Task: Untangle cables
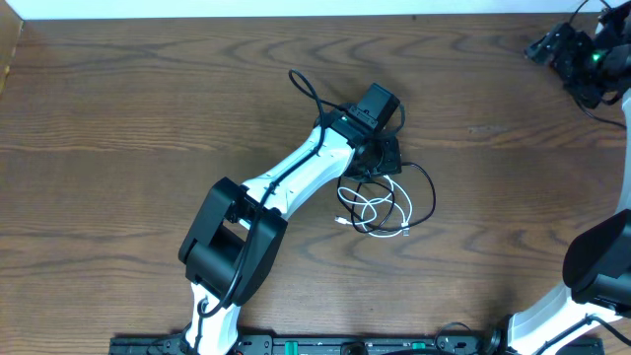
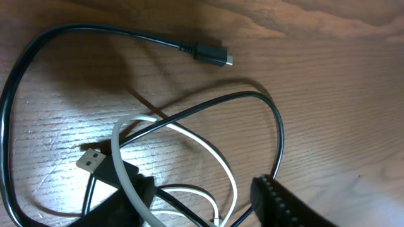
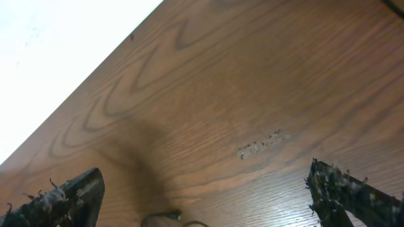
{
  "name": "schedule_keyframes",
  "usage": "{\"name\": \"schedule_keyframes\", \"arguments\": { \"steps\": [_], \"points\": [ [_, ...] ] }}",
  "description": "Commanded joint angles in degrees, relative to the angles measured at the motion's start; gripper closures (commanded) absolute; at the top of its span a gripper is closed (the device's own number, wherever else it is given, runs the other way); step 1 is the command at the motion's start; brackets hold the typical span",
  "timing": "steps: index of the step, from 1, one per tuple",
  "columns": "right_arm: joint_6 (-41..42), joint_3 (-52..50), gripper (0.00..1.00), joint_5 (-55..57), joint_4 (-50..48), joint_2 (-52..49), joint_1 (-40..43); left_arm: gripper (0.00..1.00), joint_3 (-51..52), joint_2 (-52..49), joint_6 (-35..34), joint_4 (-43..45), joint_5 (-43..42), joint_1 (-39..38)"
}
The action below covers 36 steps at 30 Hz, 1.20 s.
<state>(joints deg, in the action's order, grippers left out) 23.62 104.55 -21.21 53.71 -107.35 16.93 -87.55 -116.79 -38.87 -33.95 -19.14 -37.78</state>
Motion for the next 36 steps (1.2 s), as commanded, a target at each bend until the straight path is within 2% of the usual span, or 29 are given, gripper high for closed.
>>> {"name": "schedule_keyframes", "arguments": {
  "steps": [1, 4, 5, 8, 10, 14, 17, 26, 33, 36],
  "points": [
    [1.66, 0.59, 0.01, -1.6, 0.59, 0.57, -1.05, 0.53, 0.11, -0.04, 0.24, 0.07, 0.83, -0.26],
    [1.64, 0.59, 0.01, -2.97, 1.16, 0.57, -1.53, 0.62, 0.11, -0.04, 0.22, 0.22, 0.83, -0.24],
    [1.64, 0.59, 0.01, -2.97, 1.18, 0.57, -1.79, 0.71, 0.11, -0.04, 0.22, 0.24, 0.83, -0.24],
    [1.25, 0.59, 0.01, -2.91, 1.84, 0.57, -2.03, 0.81, 0.11, -0.04, 0.24, 0.24, 0.85, -0.24],
    [0.39, 0.59, 0.01, -2.75, 2.43, 0.57, -2.03, 0.92, 0.11, -0.04, 1.36, 0.35, 0.94, -0.24],
    [-0.13, 0.59, 0.01, -3.1, 2.97, 0.57, -2.03, 0.92, -0.66, 0.24, 6.01, 0.39, 3.37, -0.04],
    [-0.13, 0.59, 0.01, -3.41, 3.56, 0.57, -2.03, 0.93, -1.77, 2.27, 7.06, -0.39, 3.32, 0.66],
    [-1.9, 0.59, 0.01, -9.57, 3.69, 0.57, -2.75, 0.93, -2.12, 21.42, 12.83, -1.11, 3.32, 2.75],
    [-9.03, 0.61, 0.04, -29.05, 0.07, 0.59, -3.39, 0.93, -2.12, 34.42, 16.0, -2.64, 2.82, 6.6],
    [-12.02, 0.61, 0.04, -35.34, -0.72, 0.63, -3.43, 0.93, -2.12, 37.7, 16.37, -2.58, -2.67, 10.1]
  ]
}}
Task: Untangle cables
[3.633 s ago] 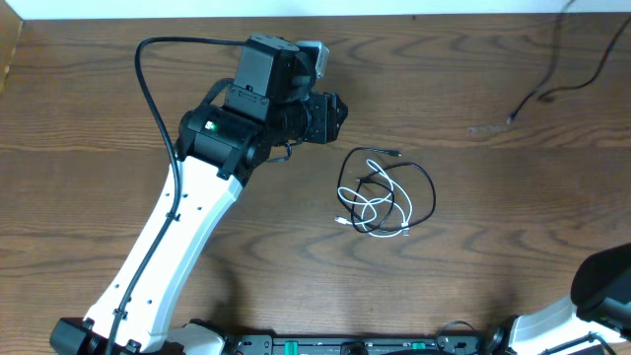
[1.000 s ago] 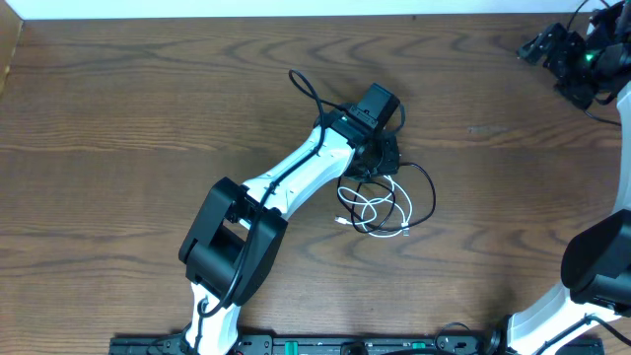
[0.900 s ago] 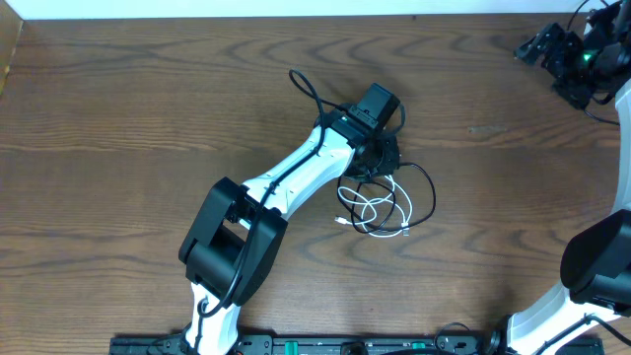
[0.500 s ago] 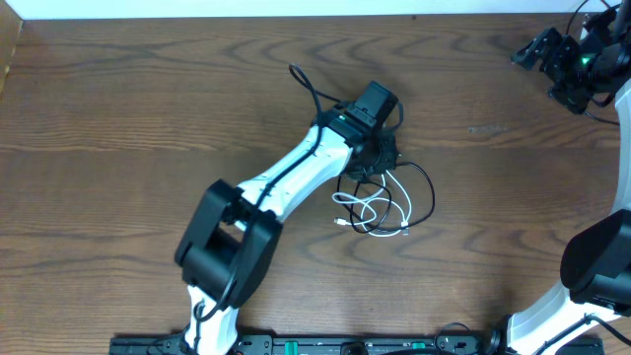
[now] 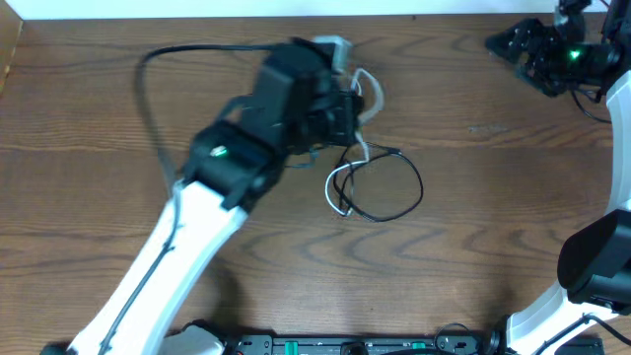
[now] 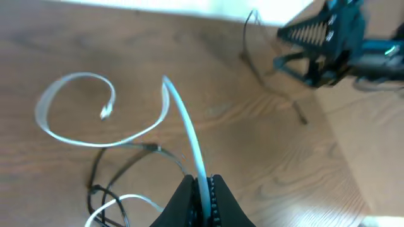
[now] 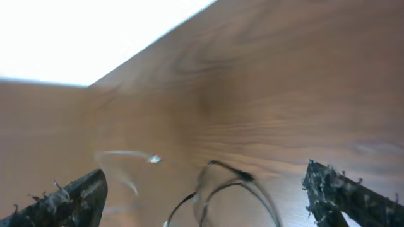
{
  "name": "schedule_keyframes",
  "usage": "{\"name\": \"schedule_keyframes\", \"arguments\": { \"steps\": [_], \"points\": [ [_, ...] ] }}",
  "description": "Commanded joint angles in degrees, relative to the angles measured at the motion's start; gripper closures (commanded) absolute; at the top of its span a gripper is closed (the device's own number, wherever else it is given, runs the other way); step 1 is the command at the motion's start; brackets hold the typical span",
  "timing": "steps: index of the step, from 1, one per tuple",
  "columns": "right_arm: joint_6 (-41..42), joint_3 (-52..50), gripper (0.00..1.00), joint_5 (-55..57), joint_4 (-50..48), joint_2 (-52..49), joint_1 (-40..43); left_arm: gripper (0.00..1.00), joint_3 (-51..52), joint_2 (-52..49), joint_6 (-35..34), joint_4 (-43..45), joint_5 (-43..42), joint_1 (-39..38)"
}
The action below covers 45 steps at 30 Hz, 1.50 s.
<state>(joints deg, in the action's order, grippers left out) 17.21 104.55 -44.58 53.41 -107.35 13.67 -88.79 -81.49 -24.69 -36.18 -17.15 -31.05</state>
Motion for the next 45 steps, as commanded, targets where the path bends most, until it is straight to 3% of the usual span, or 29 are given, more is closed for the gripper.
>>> {"name": "schedule_keyframes", "arguments": {
  "steps": [1, 8, 11, 15, 19, 21, 27, 31, 34, 45],
  "points": [
    [-6.23, 0.61, 0.04, -13.64, -0.52, 0.66, -0.28, 0.92, -0.87, 3.17, 2.16, -0.28, -7.08, 4.9],
    [-14.08, 0.61, 0.01, -20.79, 0.39, 0.66, -2.89, 0.93, -1.14, 4.52, 4.81, 3.13, -27.43, 15.28],
    [-16.63, 0.61, 0.01, -20.74, 1.31, 0.63, -4.94, 0.93, -1.14, 4.52, 4.7, 10.95, -36.83, 17.84],
    [-18.23, 0.61, 0.01, -20.2, 1.68, 0.63, -7.56, 0.93, -1.25, 4.52, -4.48, 26.21, -43.34, 20.48],
    [-18.99, 0.61, 0.01, -17.25, 1.6, 0.63, -10.8, 0.93, -1.25, 4.52, -9.94, 37.99, -43.74, 20.74],
    [-20.7, 0.61, 0.01, -17.33, 1.09, 0.63, -11.65, 0.92, -1.25, 4.5, -9.86, 39.52, -43.5, 20.76],
    [-37.64, 0.61, 0.01, -27.61, 0.57, 0.63, -14.58, 0.92, -1.22, 3.65, -9.9, 32.85, -40.37, 20.72],
    [-45.94, 0.61, 0.01, -27.82, 1.07, 0.63, -18.58, 0.93, -1.18, 2.84, -10.25, 29.07, -38.8, 20.68],
    [-57.92, 0.61, 0.07, -27.61, 4.48, 0.63, -23.32, 0.93, -1.18, 2.56, -13.79, 29.09, -38.75, 20.68],
    [-63.41, 0.61, 0.13, -30.01, 4.72, 0.61, -27.96, 0.93, -1.18, 2.56, -14.03, 28.5, -38.95, 20.7]
  ]
}}
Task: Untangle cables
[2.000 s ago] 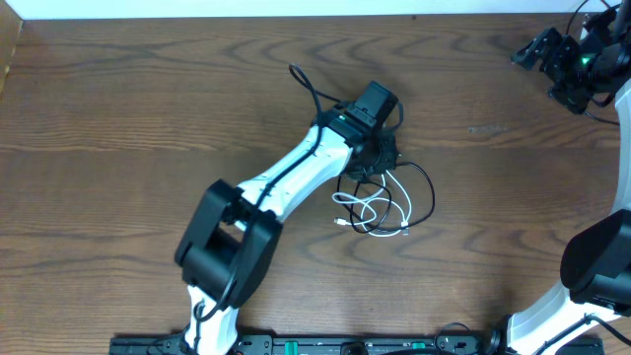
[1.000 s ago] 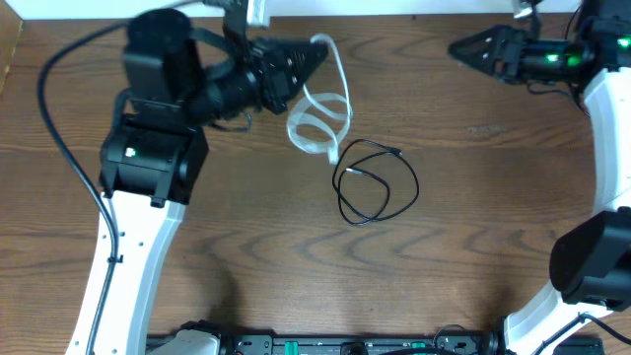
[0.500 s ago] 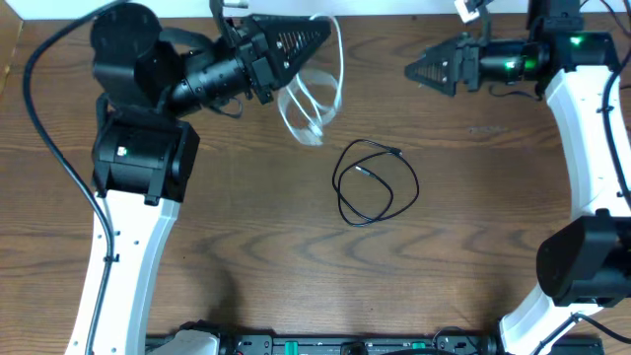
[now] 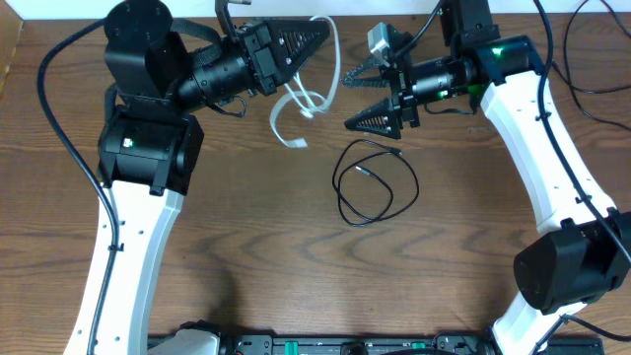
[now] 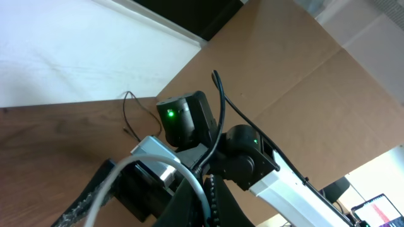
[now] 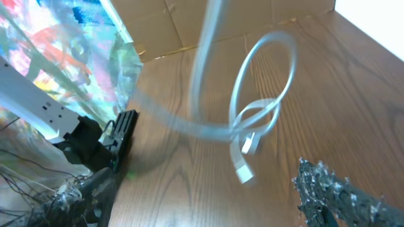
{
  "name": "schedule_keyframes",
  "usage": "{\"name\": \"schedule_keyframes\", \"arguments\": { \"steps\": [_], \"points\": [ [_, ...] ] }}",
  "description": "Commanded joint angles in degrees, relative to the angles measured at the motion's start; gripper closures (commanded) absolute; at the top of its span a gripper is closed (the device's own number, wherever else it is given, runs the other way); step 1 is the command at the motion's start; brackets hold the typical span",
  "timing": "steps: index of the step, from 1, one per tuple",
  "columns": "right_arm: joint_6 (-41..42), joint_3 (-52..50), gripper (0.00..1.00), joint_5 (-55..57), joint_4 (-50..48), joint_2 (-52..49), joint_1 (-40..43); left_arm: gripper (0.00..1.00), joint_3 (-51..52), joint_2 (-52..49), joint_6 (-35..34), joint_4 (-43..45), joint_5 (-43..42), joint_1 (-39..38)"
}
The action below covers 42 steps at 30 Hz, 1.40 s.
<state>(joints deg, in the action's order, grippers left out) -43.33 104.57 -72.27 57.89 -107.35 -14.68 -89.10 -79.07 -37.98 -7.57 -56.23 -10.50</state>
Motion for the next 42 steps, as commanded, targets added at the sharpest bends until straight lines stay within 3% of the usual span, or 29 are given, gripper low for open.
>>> {"name": "schedule_keyframes", "arguments": {
  "steps": [1, 6, 10, 16, 18, 19, 20, 21, 26, 28, 35, 42],
  "points": [
    [-2.86, 0.59, 0.13, -2.34, 0.26, 0.61, 0.5, 0.93, -0.87, 0.13, -0.74, -0.13, 0.13, 0.13],
    [-6.21, 0.59, 0.11, -4.76, 1.42, 0.61, -0.09, 0.93, -0.87, 0.13, -0.72, -0.15, 0.13, 0.07],
    [-6.34, 0.59, 0.15, -1.81, -2.23, 0.61, -2.75, 0.92, -0.87, 0.13, -0.72, -0.57, -0.2, -0.26],
    [2.84, 0.59, 0.2, 1.75, -9.35, 0.61, -6.71, 0.92, -0.87, 0.13, -0.72, -0.96, -0.07, -1.38],
    [5.64, 0.59, 0.39, 2.89, -10.91, 0.63, -7.19, 0.92, -0.87, 0.13, -0.7, -1.03, -0.07, -1.42],
    [8.2, 0.59, 0.55, 3.96, -11.98, 0.63, -7.17, 0.93, -0.87, 0.13, -0.7, -1.25, -0.07, -1.42],
    [14.1, 0.59, 0.94, 6.54, -13.94, 0.63, -6.47, 0.92, -0.85, 0.11, 0.31, -1.42, -0.07, -1.42],
    [18.67, 0.59, 0.99, 8.13, -15.39, 0.63, -5.75, 0.92, -0.85, 0.09, 1.99, -1.79, -0.04, -1.42],
    [37.81, 0.59, 0.99, 11.39, -20.9, 0.63, -0.48, 0.91, -0.59, 0.07, 7.91, -6.49, 2.23, -1.42],
    [43.43, 0.59, 0.99, 12.92, -21.27, 0.63, 2.56, 0.74, -0.59, 0.07, 9.22, -10.12, 4.87, -1.42],
    [56.17, 0.59, 0.99, 24.24, -12.52, 0.63, 15.23, 0.39, -0.55, 0.02, 17.16, -22.82, 15.32, -1.44],
    [64.04, 0.59, 0.99, 45.35, 0.9, 0.63, 27.15, 0.37, 0.04, -1.25, 20.04, -29.11, 17.07, -1.49]
  ]
}}
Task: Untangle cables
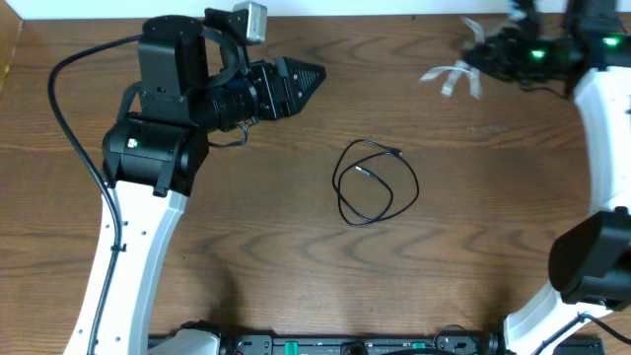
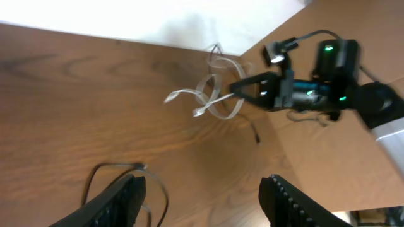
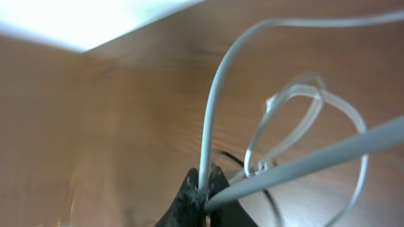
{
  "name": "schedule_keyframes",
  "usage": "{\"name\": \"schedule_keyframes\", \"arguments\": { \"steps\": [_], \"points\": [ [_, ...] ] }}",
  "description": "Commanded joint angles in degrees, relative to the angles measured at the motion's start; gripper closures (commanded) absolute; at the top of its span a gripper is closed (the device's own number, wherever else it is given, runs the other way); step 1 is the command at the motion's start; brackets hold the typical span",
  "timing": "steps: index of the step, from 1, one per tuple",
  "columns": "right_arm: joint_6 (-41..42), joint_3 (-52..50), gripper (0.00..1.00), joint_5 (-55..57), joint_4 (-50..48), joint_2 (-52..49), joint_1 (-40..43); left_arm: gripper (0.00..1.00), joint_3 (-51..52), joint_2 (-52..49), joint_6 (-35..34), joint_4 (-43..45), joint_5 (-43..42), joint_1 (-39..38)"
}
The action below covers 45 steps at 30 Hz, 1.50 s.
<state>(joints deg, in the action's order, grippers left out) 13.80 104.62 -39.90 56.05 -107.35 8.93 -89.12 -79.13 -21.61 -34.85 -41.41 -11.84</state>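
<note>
A white cable (image 1: pixel 449 77) hangs in loose loops over the table's far right, and my right gripper (image 1: pixel 480 54) is shut on it. The right wrist view shows the jaws pinched on one strand (image 3: pixel 203 186), with loops (image 3: pixel 303 120) dangling beyond. A thin black cable (image 1: pixel 375 182) lies in a loose coil on the middle of the table, apart from the white one. My left gripper (image 1: pixel 314 75) hovers high at the back left, open and empty (image 2: pixel 203 184). Its view shows the black cable (image 2: pixel 113 165) below and the white cable (image 2: pixel 211 101) ahead.
The wooden table (image 1: pixel 493 256) ends at a white wall along its back edge (image 1: pixel 375 14). Brown cardboard (image 2: pixel 353 25) stands past the table's right side. The left arm's own black lead (image 1: pixel 61 79) loops at the left.
The white cable has passed from my left gripper to my right one. The left has opened and is empty. The right has shut on it and now sits at the far right.
My left gripper was down on the tangled black and white cables, the right parked far right. Then the left held the white cable lifted. Then it held it high, clear of the black coil, beside the open right gripper. Now the right holds it.
</note>
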Motion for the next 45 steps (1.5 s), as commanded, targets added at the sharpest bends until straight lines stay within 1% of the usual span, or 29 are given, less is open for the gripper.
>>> {"name": "schedule_keyframes", "arguments": {
  "steps": [1, 5, 7, 9, 13, 18, 22, 23, 24, 25, 26, 31, 35, 36, 39, 40, 42, 45],
  "points": [
    [8.15, 0.55, 0.99, 15.32, 4.31, 0.63, 5.33, 0.37, 0.07, -1.64, 3.91, -2.93, 2.27, -0.15],
    [8.94, 0.52, 0.99, 17.49, 6.91, 0.63, 11.76, 0.37, 0.07, -3.3, 4.02, -5.33, 2.27, -0.15],
    [12.2, -0.17, 0.99, 18.38, 7.26, 0.63, 16.79, 0.37, 0.07, -4.7, 4.0, -6.08, 2.25, -0.61],
    [15.23, -1.36, 0.99, 18.84, 7.15, 0.63, 19.91, 0.37, 0.07, -5.62, 4.02, -6.14, 2.25, -1.46],
    [19.82, -6.64, 0.99, 19.45, 5.09, 0.63, 27.3, 0.37, 0.07, -7.26, 4.04, -6.08, 3.19, -3.8],
    [24.83, -14.91, 0.99, 20.48, -0.52, 0.63, 33.16, 0.37, 0.07, -8.07, 4.04, -6.05, 6.67, -6.86],
    [25.14, -19.04, 0.98, 14.4, -1.88, 0.63, 35.41, 0.37, 0.07, -8.11, 4.04, -6.01, 9.55, -9.07],
    [24.41, -19.26, 0.93, 11.67, -1.55, 0.63, 36.17, 0.37, 0.07, -8.11, 4.04, -5.99, 10.97, -9.86],
    [23.58, -19.23, 0.78, 10.45, -1.6, 0.63, 36.48, 0.37, 0.07, -8.11, 4.07, -5.99, 11.37, -10.16],
    [23.34, -19.23, 0.27, 9.35, -1.62, 0.66, 36.79, 0.37, 0.07, -8.11, 4.28, -5.97, 11.56, -10.4],
    [23.1, -19.23, 0.01, 8.22, -1.64, 0.7, 37.11, 0.37, 0.07, -8.11, 4.31, -5.86, 11.72, -10.56],
    [20.04, -19.23, 0.01, 2.86, -2.16, 0.7, 37.7, 0.37, 0.07, -8.11, 4.46, -5.79, 11.72, -10.6],
    [11.52, -19.23, 0.01, -4.66, -5.05, 0.7, 36.15, 0.37, 0.07, -8.11, 4.48, -5.81, 12.55, -10.6],
    [10.47, -19.23, 0.01, -5.51, -5.4, 0.7, 35.56, 0.37, 0.07, -8.11, 4.59, -5.88, 12.83, -10.6],
    [3.58, -19.23, 0.01, -8.2, -7.39, 0.7, 31.06, 0.37, 0.07, -8.15, 5.11, -6.82, 13.05, -10.6],
    [0.46, -19.23, 0.01, -7.85, -7.69, 0.7, 27.34, 0.37, 0.07, -8.24, 5.11, -8.46, 13.79, -10.6],
    [-1.81, -19.23, 0.01, -4.66, -7.61, 0.7, 22.25, 0.37, 0.07, -8.59, 5.07, -10.75, 15.15, -10.6],
    [-2.12, -19.23, 0.01, 2.8, -7.26, 0.7, 15.21, 0.37, 0.09, -9.75, 5.09, -14.47, 16.96, -10.6]
  ]
}}
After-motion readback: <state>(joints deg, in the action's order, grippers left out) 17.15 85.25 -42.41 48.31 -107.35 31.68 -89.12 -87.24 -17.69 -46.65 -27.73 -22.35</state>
